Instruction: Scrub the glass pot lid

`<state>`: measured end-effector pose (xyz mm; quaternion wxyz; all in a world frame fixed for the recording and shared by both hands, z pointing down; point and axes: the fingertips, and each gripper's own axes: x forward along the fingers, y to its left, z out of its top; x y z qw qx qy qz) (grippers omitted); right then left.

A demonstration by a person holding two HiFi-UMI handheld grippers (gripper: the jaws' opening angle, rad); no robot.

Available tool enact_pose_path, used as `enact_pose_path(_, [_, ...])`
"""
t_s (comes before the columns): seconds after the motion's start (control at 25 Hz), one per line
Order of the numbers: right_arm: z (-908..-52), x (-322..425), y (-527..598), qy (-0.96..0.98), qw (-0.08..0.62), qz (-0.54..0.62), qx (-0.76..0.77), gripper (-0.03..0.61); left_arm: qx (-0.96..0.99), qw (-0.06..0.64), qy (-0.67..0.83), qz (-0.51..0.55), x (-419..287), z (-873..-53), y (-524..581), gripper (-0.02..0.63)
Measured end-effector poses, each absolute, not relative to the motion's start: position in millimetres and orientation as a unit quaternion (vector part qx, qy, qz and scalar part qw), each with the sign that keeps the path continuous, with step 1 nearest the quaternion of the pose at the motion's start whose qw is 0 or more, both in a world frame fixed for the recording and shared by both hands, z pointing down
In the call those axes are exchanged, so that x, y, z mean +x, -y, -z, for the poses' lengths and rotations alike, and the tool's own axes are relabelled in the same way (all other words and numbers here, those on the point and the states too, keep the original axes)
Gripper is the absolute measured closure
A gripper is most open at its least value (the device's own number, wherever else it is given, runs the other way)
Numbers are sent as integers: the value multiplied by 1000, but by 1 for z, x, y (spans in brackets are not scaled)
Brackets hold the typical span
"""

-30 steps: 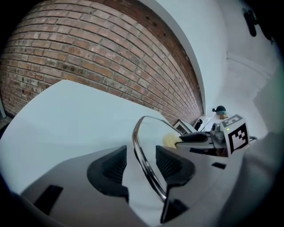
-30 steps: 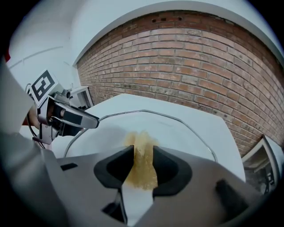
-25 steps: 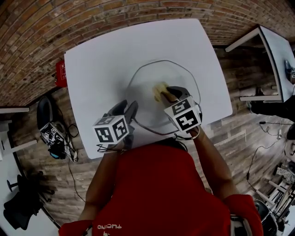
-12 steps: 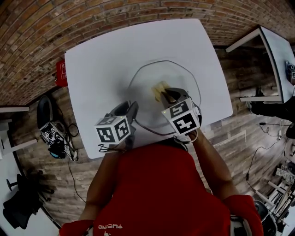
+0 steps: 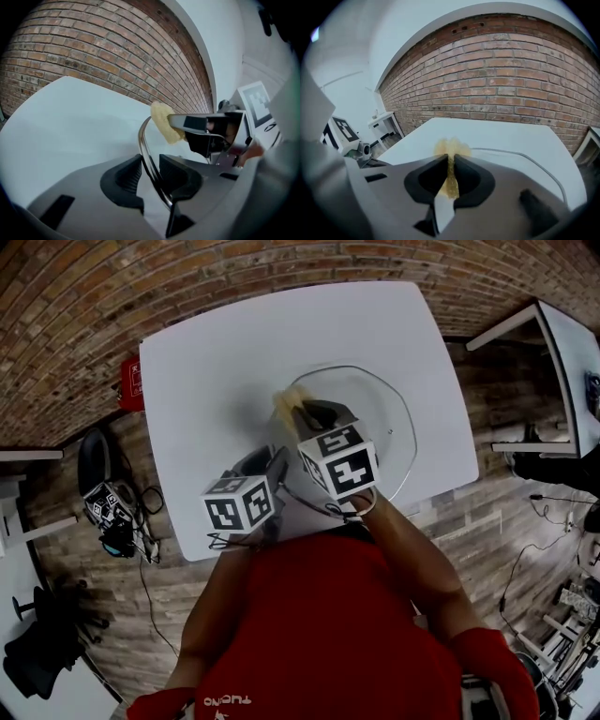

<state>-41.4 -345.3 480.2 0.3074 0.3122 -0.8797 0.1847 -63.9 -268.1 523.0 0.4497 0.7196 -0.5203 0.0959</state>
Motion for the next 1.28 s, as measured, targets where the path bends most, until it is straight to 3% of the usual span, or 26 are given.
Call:
enact_pose_path(0.28, [-497, -44, 357, 871, 332, -169, 322, 525, 721, 452, 516, -97, -68, -524, 270, 488])
enact_pose_path(0.84, [-509, 85, 415, 790, 373, -178, 452, 525, 723, 456, 510, -98, -67, -524, 272, 489])
enact_pose_path(1.28, [-486, -32, 303, 857, 332, -231, 318, 525, 724, 459, 505, -102, -70, -526, 271, 489])
